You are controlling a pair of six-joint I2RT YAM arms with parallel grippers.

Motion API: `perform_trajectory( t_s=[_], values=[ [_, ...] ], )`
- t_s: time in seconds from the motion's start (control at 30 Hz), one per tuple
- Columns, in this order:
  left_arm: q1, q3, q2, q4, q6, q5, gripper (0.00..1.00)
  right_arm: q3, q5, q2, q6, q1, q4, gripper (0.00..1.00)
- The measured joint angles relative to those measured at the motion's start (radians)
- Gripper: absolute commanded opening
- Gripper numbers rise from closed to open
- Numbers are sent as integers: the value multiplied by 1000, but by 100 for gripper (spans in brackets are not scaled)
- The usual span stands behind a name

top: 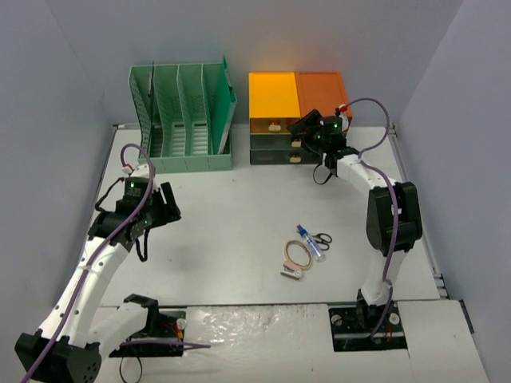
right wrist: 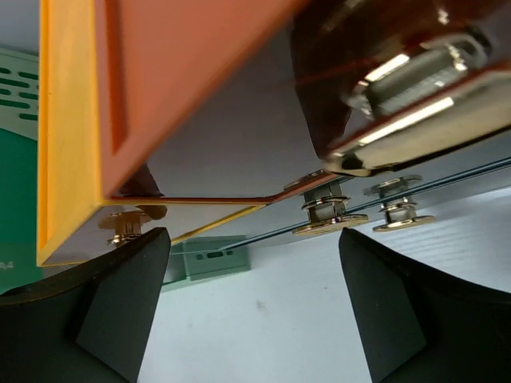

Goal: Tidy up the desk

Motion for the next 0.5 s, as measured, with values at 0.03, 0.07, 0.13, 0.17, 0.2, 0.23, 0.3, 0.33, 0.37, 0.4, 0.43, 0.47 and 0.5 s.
perform_trajectory(
  t_s=[0.03,0.07,0.13,0.17,0.2,0.23,0.3,0.33,0.37,0.4,0.43,0.47,0.5],
  values=[
    [0,0,0,0,0,0,61,-34,-21,0,27,-7,45,83],
    [0,0,0,0,1,0,61,-62,-38,0,53,-19,75,84],
    [0,0,2,0,2,0,61,-106,-64,-1,96,-45,122,84],
    [0,0,3,0,2,1,61,-123,-74,-2,116,-58,142,84],
    [0,0,6,0,3,1,61,-136,-84,-5,131,-69,158,84],
    [0,0,9,0,3,1,61,-148,-93,-10,146,-80,173,84],
    [0,0,18,1,4,2,61,-175,-101,-36,167,-101,195,84],
    [0,0,21,1,6,4,61,-187,-104,-54,175,-110,200,84],
    [0,0,25,1,7,5,61,-193,-108,-73,183,-119,206,84],
    [0,0,29,1,9,7,61,-195,-114,-90,189,-127,212,84],
    [0,0,31,3,10,8,61,-195,-121,-106,194,-135,219,84],
    [0,0,32,5,10,9,61,-195,-126,-121,200,-141,229,84],
    [0,0,34,7,11,9,61,-195,-131,-137,206,-147,241,84]
  ],
)
